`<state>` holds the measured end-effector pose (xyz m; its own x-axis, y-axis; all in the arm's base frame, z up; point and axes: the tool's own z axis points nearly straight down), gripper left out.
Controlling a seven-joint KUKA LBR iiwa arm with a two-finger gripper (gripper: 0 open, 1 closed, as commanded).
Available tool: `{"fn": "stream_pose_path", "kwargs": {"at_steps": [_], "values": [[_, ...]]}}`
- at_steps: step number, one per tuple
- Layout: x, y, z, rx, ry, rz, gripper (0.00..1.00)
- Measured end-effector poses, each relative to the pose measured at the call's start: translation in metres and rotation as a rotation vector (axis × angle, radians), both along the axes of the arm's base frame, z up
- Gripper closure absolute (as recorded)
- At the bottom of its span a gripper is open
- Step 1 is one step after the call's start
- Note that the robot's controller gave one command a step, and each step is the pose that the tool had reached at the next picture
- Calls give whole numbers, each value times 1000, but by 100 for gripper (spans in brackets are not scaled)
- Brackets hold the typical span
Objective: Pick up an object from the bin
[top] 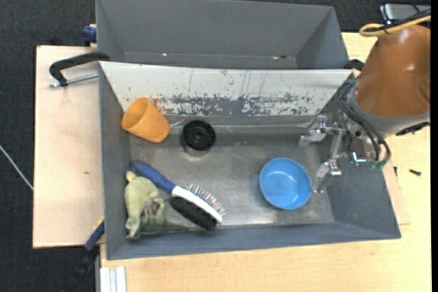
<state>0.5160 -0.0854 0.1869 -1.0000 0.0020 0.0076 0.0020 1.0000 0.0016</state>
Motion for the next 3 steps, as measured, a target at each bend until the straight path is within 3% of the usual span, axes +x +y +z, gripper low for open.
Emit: {"fn": "stream_pose_path", "kwargs": {"at_steps": [1,2,3], "values": [[9,10,-112,0,-13,638,0],[9,9,-110,-1,-15,640,100],[14,14,21,-4,-23,629,100]]}}
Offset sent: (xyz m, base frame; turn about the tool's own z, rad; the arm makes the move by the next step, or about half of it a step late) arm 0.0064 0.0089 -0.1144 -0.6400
